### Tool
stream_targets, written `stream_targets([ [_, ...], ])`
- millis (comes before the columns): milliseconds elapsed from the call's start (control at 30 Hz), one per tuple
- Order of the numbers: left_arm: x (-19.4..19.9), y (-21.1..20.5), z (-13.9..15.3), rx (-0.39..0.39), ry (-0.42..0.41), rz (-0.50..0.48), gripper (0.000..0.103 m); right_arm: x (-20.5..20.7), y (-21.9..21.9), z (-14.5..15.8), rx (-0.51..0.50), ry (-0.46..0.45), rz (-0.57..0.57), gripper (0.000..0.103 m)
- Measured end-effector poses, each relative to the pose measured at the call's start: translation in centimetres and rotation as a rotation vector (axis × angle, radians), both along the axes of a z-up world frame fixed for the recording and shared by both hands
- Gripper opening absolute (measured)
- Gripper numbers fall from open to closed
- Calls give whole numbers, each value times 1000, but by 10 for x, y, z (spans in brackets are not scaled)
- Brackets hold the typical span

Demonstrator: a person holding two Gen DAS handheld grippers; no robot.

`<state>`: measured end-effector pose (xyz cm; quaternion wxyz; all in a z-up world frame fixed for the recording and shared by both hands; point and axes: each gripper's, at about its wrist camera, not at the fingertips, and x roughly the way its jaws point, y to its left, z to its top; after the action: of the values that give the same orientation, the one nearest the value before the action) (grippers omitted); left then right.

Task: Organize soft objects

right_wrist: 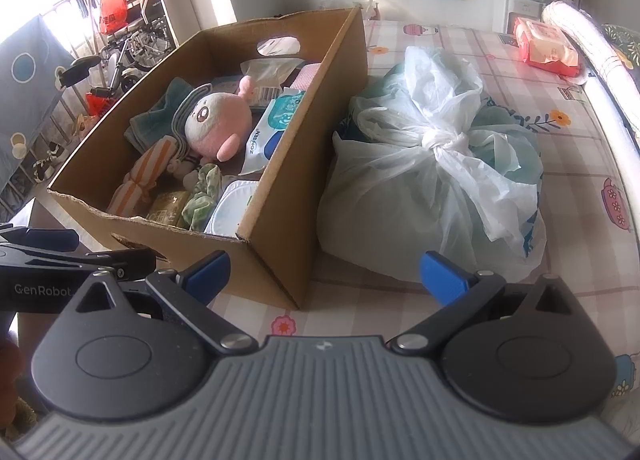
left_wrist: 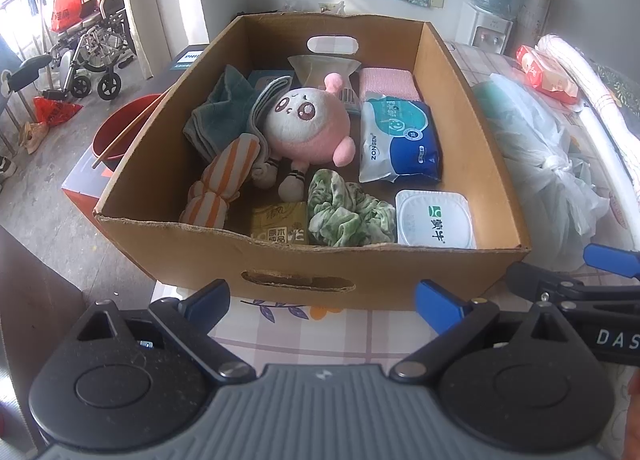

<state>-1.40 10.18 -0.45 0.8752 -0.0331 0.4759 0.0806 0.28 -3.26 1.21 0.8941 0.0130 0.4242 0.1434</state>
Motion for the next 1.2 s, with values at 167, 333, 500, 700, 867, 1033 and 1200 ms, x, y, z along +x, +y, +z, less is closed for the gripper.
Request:
stream_targets([
  [167,0,0,0,0,1,1,100,0,0,0,1,1,0,102],
  [333,-1,0,-1,-1,3,2,100,0,0,0,1,0,0,102],
  [500,-1,0,-1,-1,3,2,100,0,0,0,1,1,-1,102],
  [700,-1,0,-1,-1,4,2,100,0,0,0,1,1,0,102],
  [867,0,0,-1,-2,4,2,100,0,0,-1,0,2,0,102],
  [1033,-2,0,-2,0,4,3,100,0,0,-1,1,3,-1,102],
  [1200,-3,1,-2,0,5,3,100,0,0,-1,0,2,0,102],
])
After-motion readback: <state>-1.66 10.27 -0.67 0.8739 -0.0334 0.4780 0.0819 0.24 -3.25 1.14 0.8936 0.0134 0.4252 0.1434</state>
